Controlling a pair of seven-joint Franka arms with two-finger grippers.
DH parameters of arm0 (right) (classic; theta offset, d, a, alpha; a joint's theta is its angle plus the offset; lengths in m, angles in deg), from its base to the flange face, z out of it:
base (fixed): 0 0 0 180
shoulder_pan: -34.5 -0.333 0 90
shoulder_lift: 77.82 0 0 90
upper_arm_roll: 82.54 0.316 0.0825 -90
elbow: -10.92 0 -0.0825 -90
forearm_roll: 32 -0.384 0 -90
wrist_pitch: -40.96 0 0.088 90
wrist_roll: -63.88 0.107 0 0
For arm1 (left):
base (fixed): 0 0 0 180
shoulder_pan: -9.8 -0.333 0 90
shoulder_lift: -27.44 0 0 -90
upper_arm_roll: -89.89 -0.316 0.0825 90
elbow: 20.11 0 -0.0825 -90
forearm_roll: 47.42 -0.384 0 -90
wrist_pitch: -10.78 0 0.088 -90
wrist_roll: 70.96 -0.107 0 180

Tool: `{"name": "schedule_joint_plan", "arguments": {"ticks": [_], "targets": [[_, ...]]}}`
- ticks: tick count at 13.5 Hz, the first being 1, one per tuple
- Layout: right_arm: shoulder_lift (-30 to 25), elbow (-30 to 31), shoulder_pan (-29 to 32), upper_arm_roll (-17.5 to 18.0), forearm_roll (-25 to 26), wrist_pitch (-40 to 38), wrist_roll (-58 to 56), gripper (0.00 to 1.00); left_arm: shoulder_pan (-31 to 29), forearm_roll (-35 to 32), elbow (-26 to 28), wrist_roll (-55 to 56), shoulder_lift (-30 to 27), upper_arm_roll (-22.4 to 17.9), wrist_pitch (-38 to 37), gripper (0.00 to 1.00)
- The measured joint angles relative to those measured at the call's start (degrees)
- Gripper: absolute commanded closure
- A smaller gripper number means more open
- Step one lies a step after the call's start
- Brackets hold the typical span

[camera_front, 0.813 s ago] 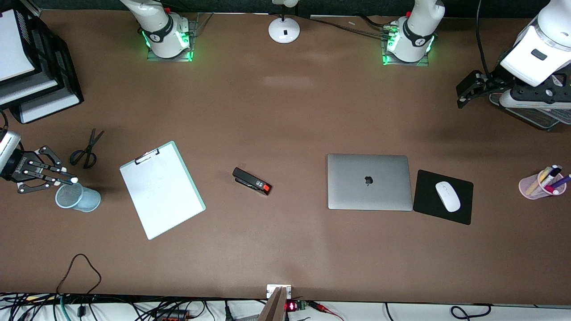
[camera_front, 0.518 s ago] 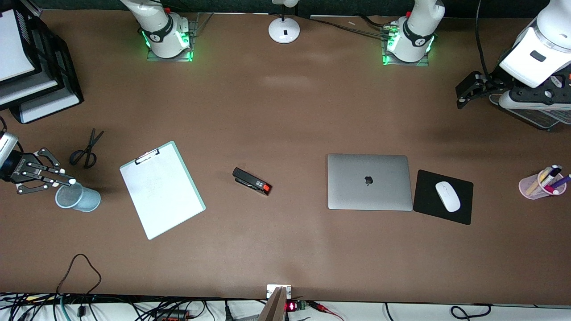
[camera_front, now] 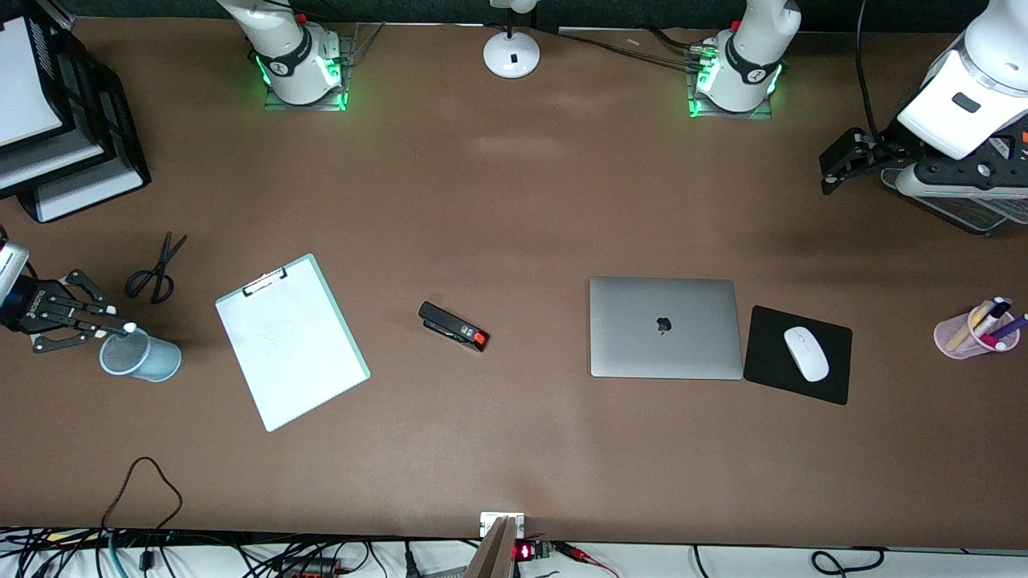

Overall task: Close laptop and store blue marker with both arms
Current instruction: 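Lower the blue marker into the white cup with the right gripper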

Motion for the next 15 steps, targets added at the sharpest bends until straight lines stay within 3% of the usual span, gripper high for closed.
{"name": "schedule_joint_plan", "arguments": {"ticks": [8, 15], "targets": [[5.7, -3.5, 0.9, 0.1, -2.2, -0.3, -1.2, 1.00, -0.1, 0.0, 0.0, 0.0, 0.0, 0.0, 0.0, 0.00], [7.3, -3.6, 3.3, 0.1, -3.6, -0.9, -1.8, 1.00, -0.1, 0.0, 0.0, 0.0, -0.4, 0.0, -0.1, 0.00]]}}
